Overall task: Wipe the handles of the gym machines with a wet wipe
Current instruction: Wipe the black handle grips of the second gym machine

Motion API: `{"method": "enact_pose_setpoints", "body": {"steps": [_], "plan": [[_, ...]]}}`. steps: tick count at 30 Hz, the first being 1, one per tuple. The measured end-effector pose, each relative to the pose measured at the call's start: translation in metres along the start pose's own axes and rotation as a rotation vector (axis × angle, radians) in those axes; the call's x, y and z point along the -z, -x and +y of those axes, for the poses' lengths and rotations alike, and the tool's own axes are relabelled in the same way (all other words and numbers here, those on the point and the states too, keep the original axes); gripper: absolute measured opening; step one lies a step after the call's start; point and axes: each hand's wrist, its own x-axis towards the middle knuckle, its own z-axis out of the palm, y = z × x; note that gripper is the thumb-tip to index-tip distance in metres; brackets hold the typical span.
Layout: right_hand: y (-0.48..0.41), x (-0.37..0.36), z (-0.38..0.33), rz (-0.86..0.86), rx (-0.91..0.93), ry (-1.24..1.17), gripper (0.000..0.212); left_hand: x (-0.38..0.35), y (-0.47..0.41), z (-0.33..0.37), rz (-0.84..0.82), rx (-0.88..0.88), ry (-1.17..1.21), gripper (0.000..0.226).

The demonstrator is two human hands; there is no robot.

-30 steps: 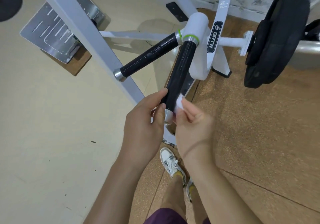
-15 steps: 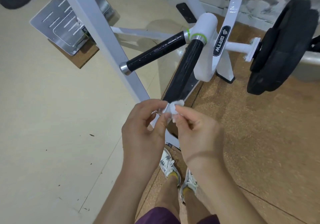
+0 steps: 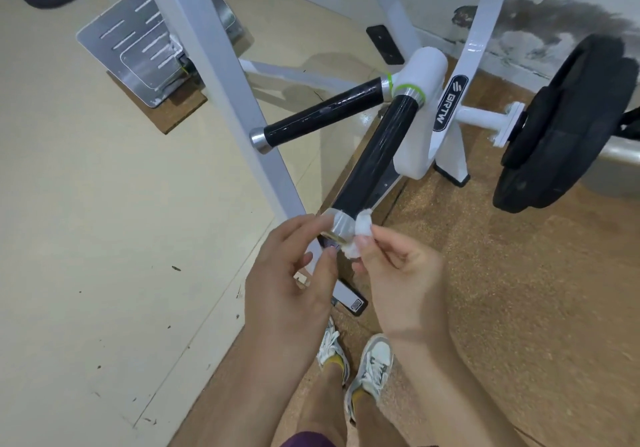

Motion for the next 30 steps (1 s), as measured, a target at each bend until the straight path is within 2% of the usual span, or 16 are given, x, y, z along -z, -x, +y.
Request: {"method": "enact_pose_setpoints", "body": {"steps": [3, 7, 10, 13, 15, 20, 23, 26, 28, 30], "plan": [[-0.003, -0.004, -0.008, -0.12, -0.177, -0.212, 0.029, -0.003, 0.01, -0.002, 0.051, 0.049, -0.006, 0.037], [-0.008, -0.004, -0.01, -0.327, -0.469, -0.447, 0.021, -0.007, 0.017, -0.007, 0.054, 0.23, 0.044, 0.024], [-0.003, 0.003, -0.008, -0.371, -0.52, -0.506, 0.022, -0.006, 0.016, -0.012, -0.006, 0.392, 0.152, 0.026], [0.007, 0.008, -0.008, -0.342, -0.498, -0.586, 0.021, -0.005, 0.013, -0.007, -0.188, 0.517, 0.425, 0.029], [0.012, 0.008, -0.009, -0.326, -0.447, -0.521, 0.018, -0.006, 0.014, -0.004, -0.199, 0.539, 0.515, 0.032], [0.016, 0.008, -0.015, -0.227, -0.392, -0.154, 0.008, -0.009, 0.017, -0.004, 0.042, 0.511, 0.588, 0.014], [0.018, 0.012, -0.015, -0.197, -0.247, 0.136, 0.004, -0.007, 0.014, -0.011, 0.188, 0.565, 0.651, 0.017], [0.016, 0.018, -0.023, -0.137, 0.094, 0.332, 0.019, -0.005, 0.001, -0.025, 0.272, 0.589, 0.653, 0.01], [0.01, 0.019, -0.025, -0.156, 0.295, 0.454, 0.03, -0.008, -0.009, -0.025, 0.265, 0.574, 0.676, 0.014], [0.004, 0.016, -0.021, -0.173, 0.466, 0.631, 0.037, -0.015, -0.015, -0.017, 0.172, 0.539, 0.732, 0.015]]}}
